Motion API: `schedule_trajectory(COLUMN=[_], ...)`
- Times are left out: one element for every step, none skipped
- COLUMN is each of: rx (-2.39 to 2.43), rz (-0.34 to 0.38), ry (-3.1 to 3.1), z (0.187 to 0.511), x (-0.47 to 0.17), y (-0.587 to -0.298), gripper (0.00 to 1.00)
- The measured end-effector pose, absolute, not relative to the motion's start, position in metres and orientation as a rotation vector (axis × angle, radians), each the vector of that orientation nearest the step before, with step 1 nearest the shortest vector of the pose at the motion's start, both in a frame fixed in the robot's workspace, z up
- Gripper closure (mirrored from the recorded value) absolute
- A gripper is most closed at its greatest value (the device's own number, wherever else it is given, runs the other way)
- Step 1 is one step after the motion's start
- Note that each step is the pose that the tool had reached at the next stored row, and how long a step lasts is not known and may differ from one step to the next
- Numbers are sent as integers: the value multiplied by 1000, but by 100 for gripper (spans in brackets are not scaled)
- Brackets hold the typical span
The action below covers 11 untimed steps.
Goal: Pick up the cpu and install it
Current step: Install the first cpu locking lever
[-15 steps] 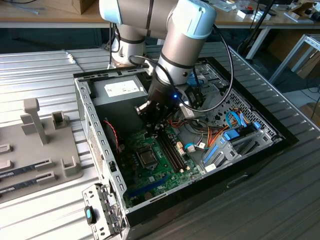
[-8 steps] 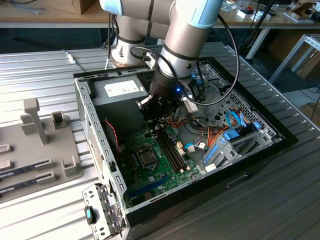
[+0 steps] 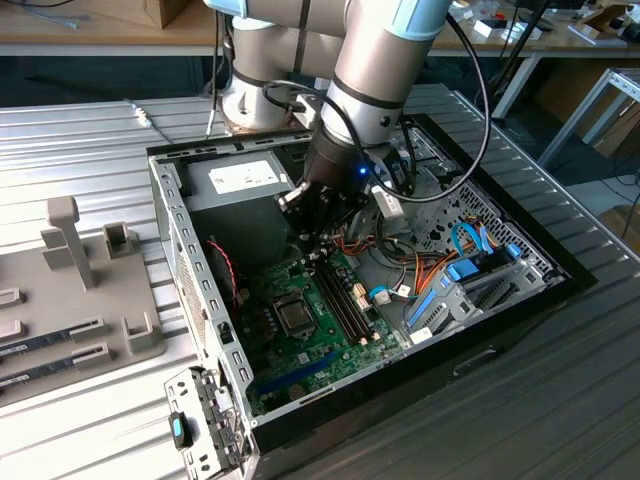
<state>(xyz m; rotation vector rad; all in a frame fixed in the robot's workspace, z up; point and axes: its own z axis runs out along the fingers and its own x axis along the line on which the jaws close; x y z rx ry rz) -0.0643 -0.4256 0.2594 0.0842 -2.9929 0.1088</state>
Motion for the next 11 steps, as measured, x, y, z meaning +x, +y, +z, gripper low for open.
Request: schedule_trajectory(rx=[84, 84, 84, 84, 84, 83, 83, 83, 83, 83, 83], rz=[109, 109, 109, 109, 109, 109, 109, 109, 109, 109, 109], ry=[-2993, -2993, -2993, -2992, -2992, -2992, -2991, -2991, -2991, -2991, -2991], z=[260, 260, 261, 261, 261, 261, 262, 264, 268, 270, 273], x=[-64, -64, -64, -64, -64, -64, -63, -63, -63, -63, -63], y=[-427, -429, -431, -433, -435, -437, -438, -438, -438, -439, -440], gripper=[90, 90, 90, 90, 90, 90, 90, 90, 90, 90, 90])
